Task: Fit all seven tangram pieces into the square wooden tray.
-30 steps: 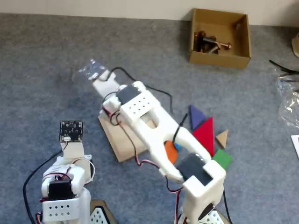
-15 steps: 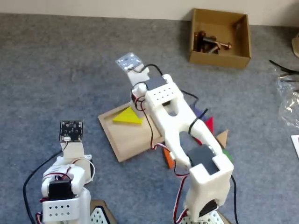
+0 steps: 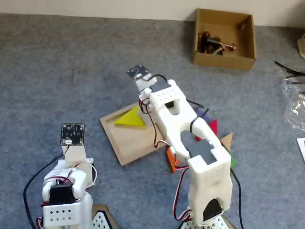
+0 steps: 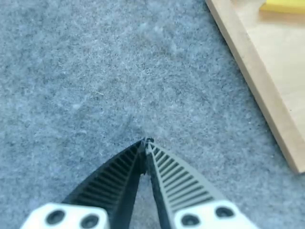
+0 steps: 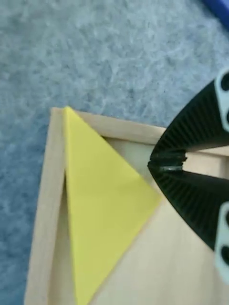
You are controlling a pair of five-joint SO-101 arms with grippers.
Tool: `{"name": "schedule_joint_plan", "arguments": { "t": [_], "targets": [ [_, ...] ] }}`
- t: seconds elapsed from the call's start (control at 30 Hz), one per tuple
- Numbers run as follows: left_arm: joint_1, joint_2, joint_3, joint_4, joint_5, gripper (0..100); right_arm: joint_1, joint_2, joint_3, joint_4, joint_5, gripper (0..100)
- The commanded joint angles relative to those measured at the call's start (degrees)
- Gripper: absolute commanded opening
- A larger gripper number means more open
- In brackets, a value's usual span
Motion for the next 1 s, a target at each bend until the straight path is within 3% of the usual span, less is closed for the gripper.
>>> {"name": "schedule_joint_plan", "arguments": {
  "t": [0.0, 0.4, 0.67, 0.97],
  "targets": [
    [-0.48, 0.4, 1.19, 0.44, 0.18, 0, -0.48, -1.36, -0.48, -1.1, -0.44, 0.7],
    [-0.48, 0.4, 1.19, 0.44, 0.18, 0, -7.16, -1.36, -0.75, -1.1, -0.44, 0.7],
    [-0.48, 0.4, 1.19, 0.44, 0.18, 0, -7.34, -2.15, -0.84, -0.04, -0.44, 0.7],
    [-0.48, 0.4, 1.19, 0.44, 0.18, 0, -6.99, -19.47, -0.48, 7.43, -0.79, 0.7]
  ]
}}
